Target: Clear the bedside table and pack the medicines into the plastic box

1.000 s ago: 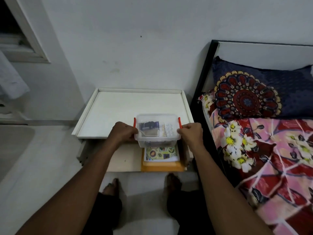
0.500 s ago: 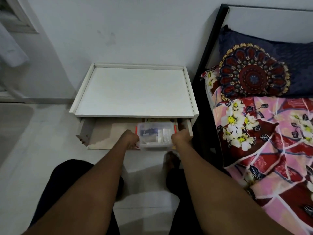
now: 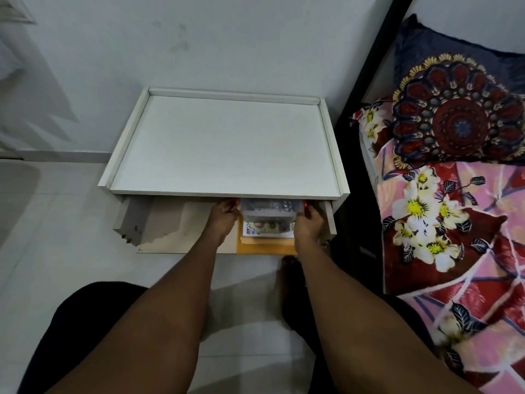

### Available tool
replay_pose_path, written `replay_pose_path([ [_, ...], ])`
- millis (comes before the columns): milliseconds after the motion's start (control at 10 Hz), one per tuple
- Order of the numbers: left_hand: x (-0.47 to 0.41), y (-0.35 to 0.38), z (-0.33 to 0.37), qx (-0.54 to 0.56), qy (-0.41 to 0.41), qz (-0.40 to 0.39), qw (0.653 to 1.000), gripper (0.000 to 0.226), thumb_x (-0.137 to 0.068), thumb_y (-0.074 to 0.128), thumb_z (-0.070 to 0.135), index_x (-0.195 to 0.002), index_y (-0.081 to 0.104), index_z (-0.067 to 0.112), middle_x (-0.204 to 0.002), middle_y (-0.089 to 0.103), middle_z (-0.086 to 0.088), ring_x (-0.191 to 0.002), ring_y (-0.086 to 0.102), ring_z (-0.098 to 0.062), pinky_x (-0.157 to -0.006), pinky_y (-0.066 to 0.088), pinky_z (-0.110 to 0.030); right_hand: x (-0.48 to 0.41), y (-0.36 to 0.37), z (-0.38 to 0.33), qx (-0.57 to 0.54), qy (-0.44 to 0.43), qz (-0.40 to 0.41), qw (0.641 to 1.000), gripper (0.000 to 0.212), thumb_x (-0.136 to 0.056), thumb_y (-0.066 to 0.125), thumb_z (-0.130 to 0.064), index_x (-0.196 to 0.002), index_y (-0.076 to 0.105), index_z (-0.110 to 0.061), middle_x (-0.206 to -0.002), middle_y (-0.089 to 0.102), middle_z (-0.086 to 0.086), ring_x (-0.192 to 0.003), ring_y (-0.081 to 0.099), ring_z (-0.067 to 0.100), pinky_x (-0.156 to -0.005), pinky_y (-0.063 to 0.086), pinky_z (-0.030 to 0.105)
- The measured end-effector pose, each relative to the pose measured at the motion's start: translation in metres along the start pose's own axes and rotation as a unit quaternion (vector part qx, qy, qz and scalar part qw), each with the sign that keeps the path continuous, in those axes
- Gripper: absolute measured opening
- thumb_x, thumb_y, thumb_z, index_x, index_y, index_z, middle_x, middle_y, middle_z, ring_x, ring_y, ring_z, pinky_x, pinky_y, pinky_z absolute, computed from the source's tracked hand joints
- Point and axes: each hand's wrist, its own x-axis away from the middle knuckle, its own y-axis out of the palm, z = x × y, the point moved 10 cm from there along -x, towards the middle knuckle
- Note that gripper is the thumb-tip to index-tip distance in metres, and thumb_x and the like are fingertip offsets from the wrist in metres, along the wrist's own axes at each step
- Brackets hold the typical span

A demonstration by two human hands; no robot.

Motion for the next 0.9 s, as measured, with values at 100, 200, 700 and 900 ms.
replay_pose_path([
  [100,0.009,-0.009,-0.026,0.078,-0.074,0.064,0.992,0.021,-0.102,0.051,0.005,-0.116,0.066,0.000,-0.110,0.064,-0.020,-0.089,0.067,-0.032,-0.086,0.056,-0.041,0.016,-0.007,0.037,-0.016,0.105,0.014,0.994,0.038,-0.101,0.048,-0.008,-0.136,0.056,0.005,-0.132,0.064,0.023,-0.121,0.062,0.039,-0.101,0.052,0.043],
  [200,0.026,0.023,-0.047,0.191,-0.151,0.015,0.970,0.031,-0.103,0.040,0.000,-0.130,0.052,-0.009,-0.120,0.065,-0.028,-0.114,0.066,-0.042,-0.101,0.054,-0.043,0.047,0.015,0.069,-0.162,0.220,-0.030,0.961,0.044,-0.105,0.029,-0.010,-0.140,0.047,0.009,-0.136,0.059,0.025,-0.126,0.059,0.039,-0.110,0.049,0.045],
  [700,-0.035,0.090,-0.010,0.174,-0.118,-0.054,0.976,0.018,-0.096,0.049,0.005,-0.102,0.064,0.012,-0.097,0.064,-0.015,-0.090,0.055,-0.024,-0.063,0.031,-0.026,-0.030,0.092,0.019,-0.400,0.196,-0.100,0.890,0.026,-0.099,0.044,-0.011,-0.112,0.067,-0.012,-0.102,0.069,0.010,-0.094,0.062,0.027,-0.104,0.050,0.038],
  [900,-0.046,0.075,-0.023,0.145,-0.083,-0.017,0.986,0.013,-0.091,0.060,-0.008,-0.099,0.066,0.001,-0.099,0.062,-0.022,-0.091,0.057,-0.031,-0.084,0.050,-0.043,-0.023,0.083,0.050,-0.328,0.223,-0.096,0.913,0.028,-0.102,0.038,-0.015,-0.102,0.066,-0.010,-0.095,0.069,0.011,-0.085,0.064,0.026,-0.093,0.051,0.037],
])
